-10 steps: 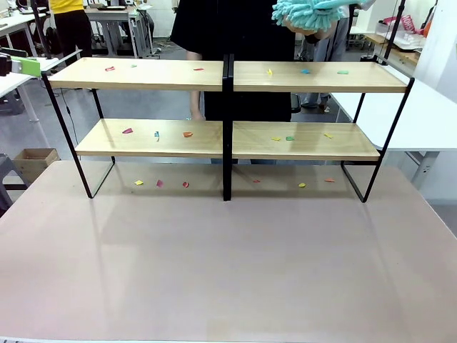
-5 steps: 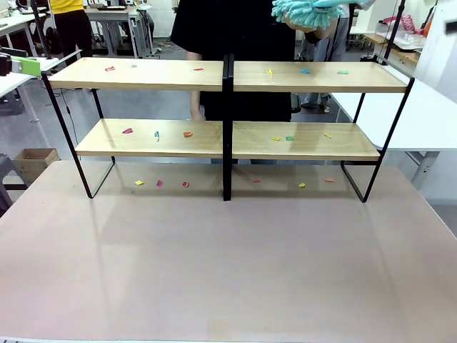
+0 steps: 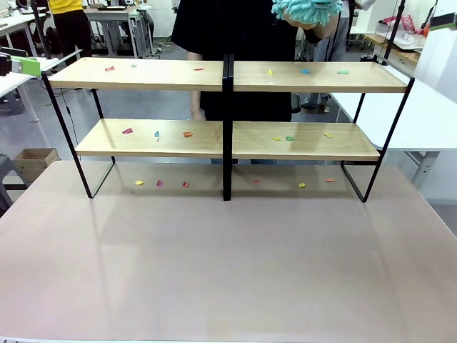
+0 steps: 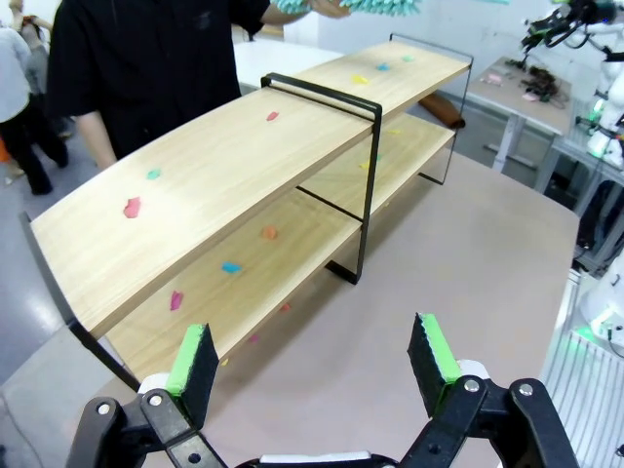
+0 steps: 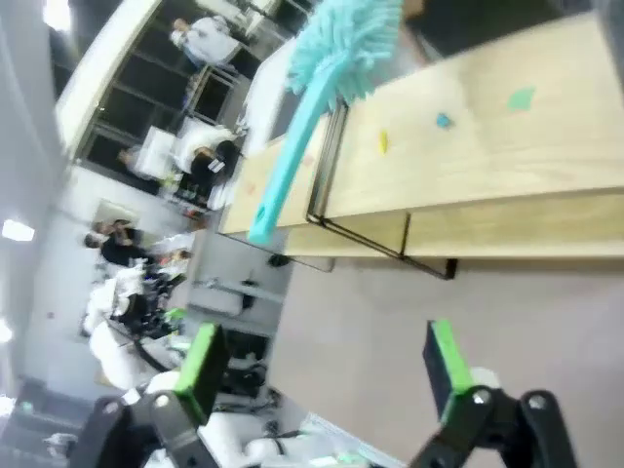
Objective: Clean the shelves.
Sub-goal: Pick up the Duster when the human hands it over.
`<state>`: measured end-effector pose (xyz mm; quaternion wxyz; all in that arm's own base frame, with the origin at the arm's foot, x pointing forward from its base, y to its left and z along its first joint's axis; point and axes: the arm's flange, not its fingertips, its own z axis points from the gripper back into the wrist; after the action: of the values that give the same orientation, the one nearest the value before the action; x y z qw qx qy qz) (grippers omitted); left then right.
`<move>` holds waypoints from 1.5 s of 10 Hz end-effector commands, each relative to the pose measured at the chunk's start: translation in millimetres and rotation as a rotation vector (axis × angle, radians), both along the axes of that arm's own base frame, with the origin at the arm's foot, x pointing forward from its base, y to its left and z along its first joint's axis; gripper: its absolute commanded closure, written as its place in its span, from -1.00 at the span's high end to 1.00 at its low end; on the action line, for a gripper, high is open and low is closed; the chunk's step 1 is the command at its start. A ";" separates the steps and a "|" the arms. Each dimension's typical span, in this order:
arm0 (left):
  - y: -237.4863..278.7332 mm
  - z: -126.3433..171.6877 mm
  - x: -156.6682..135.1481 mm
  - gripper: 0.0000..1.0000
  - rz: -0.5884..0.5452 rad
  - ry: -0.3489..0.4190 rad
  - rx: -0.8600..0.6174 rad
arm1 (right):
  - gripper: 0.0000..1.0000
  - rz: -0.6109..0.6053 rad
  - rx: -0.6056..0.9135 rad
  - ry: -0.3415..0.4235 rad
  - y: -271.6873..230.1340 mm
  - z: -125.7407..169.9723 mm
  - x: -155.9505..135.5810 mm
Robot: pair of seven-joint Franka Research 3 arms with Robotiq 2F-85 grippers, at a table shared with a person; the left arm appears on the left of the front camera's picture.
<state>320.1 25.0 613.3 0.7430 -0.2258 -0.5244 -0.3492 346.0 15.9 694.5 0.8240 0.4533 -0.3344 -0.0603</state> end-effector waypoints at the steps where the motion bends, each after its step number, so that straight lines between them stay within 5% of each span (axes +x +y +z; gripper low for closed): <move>1: -0.6 -1.0 0.9 1.00 -0.003 0.003 -0.001 | 1.00 -0.047 0.285 0.133 6.6 -1.8 57.8; 3: -0.6 -1.0 0.9 1.00 -0.003 0.003 -0.001 | 1.00 -0.099 0.464 0.222 19.2 -12.7 101.8; 6: -0.6 -1.0 0.9 1.00 -0.003 0.003 -0.001 | 1.00 -0.076 0.448 0.351 39.6 -19.9 129.5; 12: -0.6 -1.0 0.9 1.00 -0.003 0.003 -0.001 | 0.95 -0.007 0.444 0.349 54.4 -28.4 137.6; 13: -0.6 -1.0 0.9 1.00 -0.003 0.003 -0.001 | 0.82 -0.006 0.443 0.350 55.8 -29.8 138.9; 14: -0.6 -1.0 0.9 1.00 -0.003 0.003 -0.001 | -0.24 -0.014 0.458 0.314 54.5 -31.8 139.3; 15: -0.6 -1.0 0.9 1.00 -0.003 0.003 -0.001 | -0.38 -0.010 0.461 0.306 54.5 -33.1 137.9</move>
<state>320.1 24.9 613.1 0.7431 -0.2259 -0.5243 -0.3492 480.3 70.3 661.7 0.7475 0.6052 -0.1725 -0.2126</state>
